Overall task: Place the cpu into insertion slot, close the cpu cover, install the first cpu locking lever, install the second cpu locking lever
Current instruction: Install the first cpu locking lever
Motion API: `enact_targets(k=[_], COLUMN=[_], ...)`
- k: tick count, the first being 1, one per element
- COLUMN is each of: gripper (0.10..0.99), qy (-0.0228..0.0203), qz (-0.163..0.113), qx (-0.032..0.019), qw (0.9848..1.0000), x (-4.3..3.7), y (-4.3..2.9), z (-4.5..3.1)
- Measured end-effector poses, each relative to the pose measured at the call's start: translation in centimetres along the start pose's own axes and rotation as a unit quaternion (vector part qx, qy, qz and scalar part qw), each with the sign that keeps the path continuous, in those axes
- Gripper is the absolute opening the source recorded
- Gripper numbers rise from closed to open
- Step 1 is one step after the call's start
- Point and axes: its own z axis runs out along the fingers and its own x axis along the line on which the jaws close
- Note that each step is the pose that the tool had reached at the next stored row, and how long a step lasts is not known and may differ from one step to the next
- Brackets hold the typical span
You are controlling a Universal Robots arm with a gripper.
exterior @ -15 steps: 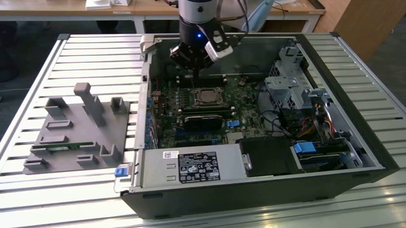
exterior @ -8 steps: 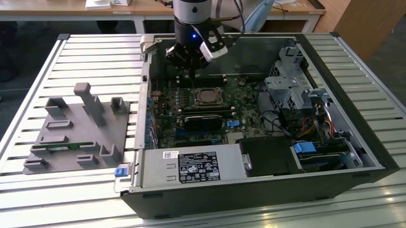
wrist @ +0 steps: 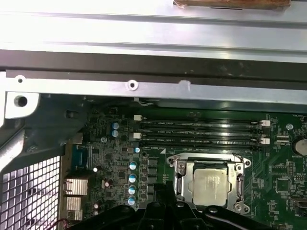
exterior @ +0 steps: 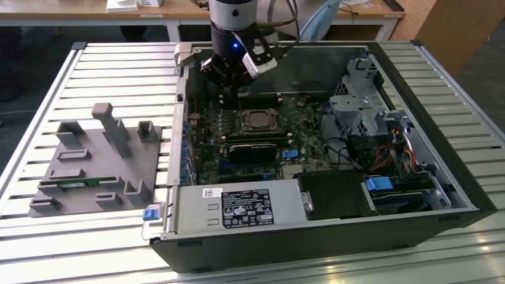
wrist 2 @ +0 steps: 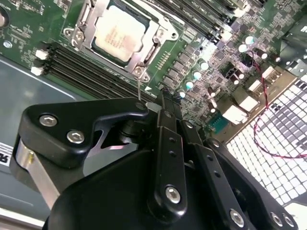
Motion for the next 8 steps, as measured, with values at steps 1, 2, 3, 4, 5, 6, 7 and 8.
enact_targets(k=[1,2,3,4,5,6,7,8], gripper=[0.106,0.106,0.106,0.106,0.106,0.106,0.106,0.106], qy=[0.0,-0.0001,0.0,0.0,0.0,0.0,0.0,0.0], qz=[0.0,0.0,0.0,0.0,0.0,0.0,0.0,0.0], qx=[0.0,-0.0001,0.0,0.0,0.0,0.0,0.0,-0.0001], qw=[1.0,1.0,1.0,1.0,1.0,1.0,1.0,1.0], x=[0.07,0.12,0.17,0.2,0.23,0.27,0.3,0.34], y=[0.04,0.12,0.24,0.39,0.54,0.7,0.83,0.95], z=[0.03,0.06,0.1,0.13,0.17,0.21,0.25,0.29])
